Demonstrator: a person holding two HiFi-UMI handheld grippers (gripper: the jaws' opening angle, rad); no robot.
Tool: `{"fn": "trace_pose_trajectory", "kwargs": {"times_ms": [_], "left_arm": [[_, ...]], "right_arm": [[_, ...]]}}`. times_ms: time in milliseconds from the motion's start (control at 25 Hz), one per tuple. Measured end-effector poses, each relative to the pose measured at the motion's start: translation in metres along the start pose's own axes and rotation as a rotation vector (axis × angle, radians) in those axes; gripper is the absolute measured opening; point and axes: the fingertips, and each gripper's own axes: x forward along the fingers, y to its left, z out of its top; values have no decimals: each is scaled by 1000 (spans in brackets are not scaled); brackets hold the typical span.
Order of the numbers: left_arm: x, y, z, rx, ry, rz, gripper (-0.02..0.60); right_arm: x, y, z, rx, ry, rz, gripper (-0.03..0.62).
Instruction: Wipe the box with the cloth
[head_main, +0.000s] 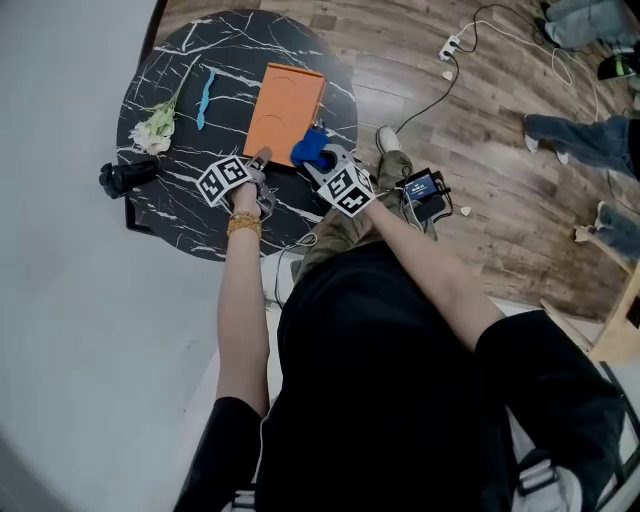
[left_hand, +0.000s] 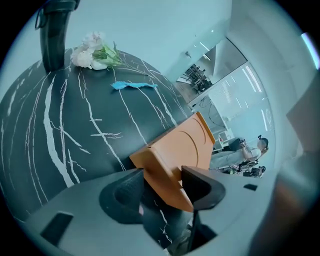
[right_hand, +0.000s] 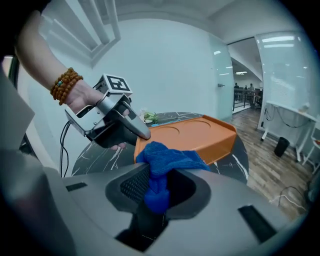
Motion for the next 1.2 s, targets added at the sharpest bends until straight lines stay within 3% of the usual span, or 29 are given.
{"fn": "trace_pose_trajectory", "kwargs": {"times_ms": [240,400,520,640,680,800,880,1040,1200], "left_arm": [[1,2,-1,-20,-41,-15,241],[-6,-3,3,93,-85,9,232],[-33,-20,19,220,-253,-37,221],[-86,-49,33,399,-493,-100,164],[-105,-59,36,474,-572,-98,117],[-168,-77,40,690,-801,30,29],[-206,-83,40,756,-932,118,14],[-244,-95,31,864,-1053,180,8],[-259,-89,30,864,-1082,213,8]], "right_arm": [[10,-7,-22,202,115,15,87],[-8,-15,1,128,64,16,88],[-30,-11,39,-11,-47,40,89],[-50,1,92,-125,-218,42,89],[-56,5,111,-155,-274,28,89],[-72,28,166,-202,-430,1,89],[-83,48,196,-192,-518,13,89],[-101,76,234,-158,-610,39,89],[-97,90,246,-174,-595,57,87]]}}
